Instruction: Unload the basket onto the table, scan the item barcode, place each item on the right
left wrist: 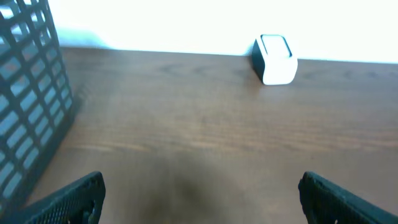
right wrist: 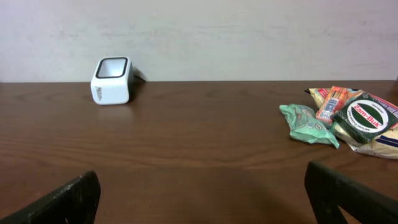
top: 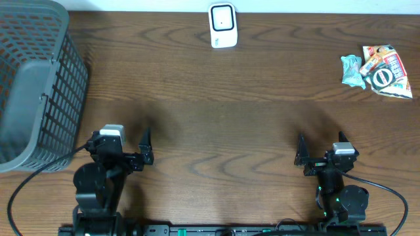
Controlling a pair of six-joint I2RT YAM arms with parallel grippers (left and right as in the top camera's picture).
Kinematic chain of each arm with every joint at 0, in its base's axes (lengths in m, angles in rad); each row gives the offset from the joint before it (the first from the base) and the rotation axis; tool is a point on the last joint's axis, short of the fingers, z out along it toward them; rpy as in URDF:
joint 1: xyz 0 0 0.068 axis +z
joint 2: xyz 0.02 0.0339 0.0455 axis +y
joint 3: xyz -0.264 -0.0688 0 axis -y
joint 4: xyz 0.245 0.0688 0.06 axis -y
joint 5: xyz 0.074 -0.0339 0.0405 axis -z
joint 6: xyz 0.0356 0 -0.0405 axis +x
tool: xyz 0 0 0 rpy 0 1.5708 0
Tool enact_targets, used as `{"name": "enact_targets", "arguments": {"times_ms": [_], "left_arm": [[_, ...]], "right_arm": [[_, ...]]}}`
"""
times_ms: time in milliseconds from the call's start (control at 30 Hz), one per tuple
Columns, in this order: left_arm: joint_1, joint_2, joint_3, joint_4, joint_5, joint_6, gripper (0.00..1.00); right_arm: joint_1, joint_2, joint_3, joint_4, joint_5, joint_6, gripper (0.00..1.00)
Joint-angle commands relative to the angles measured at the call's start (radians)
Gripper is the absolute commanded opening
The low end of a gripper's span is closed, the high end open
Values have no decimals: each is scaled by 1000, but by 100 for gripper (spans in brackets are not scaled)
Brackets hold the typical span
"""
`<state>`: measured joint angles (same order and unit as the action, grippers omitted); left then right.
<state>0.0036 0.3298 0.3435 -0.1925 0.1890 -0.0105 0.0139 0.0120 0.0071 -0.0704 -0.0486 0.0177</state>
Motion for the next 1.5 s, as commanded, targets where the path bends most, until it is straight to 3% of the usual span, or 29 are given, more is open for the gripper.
{"name": "enact_targets", "arguments": {"times_ms": [0,467,767,1200,1467], "left_arm": [[0,-58,-79,88,5,-14,98],[0,-262,-307,290,-63,-101,98],[32,-328,-340,315,-77,-127,98],[37,-328,-340,294,-104,-127,98],[37,-328,-340,122,-137,-153,98]], "right_arm": [[-8,-6,-1,-4,5,11,99],[-8,-6,-1,-4,5,11,99],[-8,-6,-1,-4,5,11,99],[-8,-6,-1,-4,5,11,99],[-8,-6,-1,-4,5,11,99]]}}
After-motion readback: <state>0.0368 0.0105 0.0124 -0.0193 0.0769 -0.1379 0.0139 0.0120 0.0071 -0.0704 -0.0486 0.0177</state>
